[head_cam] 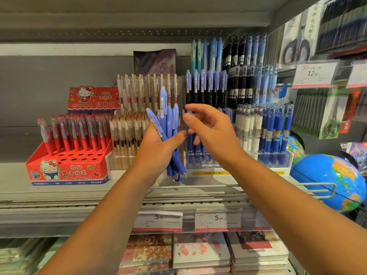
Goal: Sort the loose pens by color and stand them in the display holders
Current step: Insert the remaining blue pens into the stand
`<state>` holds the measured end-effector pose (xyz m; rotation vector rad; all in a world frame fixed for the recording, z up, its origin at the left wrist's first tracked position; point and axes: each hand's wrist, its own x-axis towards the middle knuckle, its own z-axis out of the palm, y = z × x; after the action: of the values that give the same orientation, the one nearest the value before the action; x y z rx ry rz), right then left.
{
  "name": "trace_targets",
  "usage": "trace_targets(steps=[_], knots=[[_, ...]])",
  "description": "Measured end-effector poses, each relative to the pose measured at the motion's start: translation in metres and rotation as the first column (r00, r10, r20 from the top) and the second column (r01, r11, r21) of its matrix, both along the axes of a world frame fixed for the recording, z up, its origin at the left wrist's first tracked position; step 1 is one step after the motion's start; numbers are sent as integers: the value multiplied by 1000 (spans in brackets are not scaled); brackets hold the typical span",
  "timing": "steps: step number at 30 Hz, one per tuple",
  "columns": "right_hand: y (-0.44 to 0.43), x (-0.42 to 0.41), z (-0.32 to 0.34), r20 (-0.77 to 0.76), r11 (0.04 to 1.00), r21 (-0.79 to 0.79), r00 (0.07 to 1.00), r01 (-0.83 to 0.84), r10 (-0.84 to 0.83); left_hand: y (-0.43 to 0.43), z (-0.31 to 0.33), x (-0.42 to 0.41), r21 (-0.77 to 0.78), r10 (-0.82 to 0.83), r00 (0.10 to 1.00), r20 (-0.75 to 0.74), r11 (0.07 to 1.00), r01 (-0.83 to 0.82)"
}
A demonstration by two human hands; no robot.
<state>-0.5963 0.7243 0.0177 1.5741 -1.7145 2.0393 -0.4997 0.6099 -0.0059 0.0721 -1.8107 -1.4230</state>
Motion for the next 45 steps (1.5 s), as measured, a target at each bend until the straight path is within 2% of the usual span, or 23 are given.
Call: trace_targets(steps=[12,18,22,26,30,33,38,45], knots=[[-3,2,6,42,993,48,993,-108,106,1,0,1,-78,-105,994,20,991,106],[-2,-1,7,126,995,46,989,-85,78,3,0,1,-22,-143,990,1,989,143],[2,-3,7,186,996,-21,979,-86,88,1,0,-2,80,-60,998,4,995,60],[9,-7,8,202,996,-68,976,-63,76,-5,-1,-4,116,19,999,-26,993,-16],[17,-17,12,240,987,-158,970,2,37,-10,-2,-3,153,35,995,-98,988,-19],[21,-27,17,204,975,-192,976,116,-76,-11,-2,-3,142,30,993,-118,990,-13],[24,-40,16,38,939,-166,953,301,-299,-10,-3,-3,144,-6,995,-100,989,21],[17,-47,7,-40,940,20,939,341,-340,-7,-3,-2,136,3,995,-99,991,10]])
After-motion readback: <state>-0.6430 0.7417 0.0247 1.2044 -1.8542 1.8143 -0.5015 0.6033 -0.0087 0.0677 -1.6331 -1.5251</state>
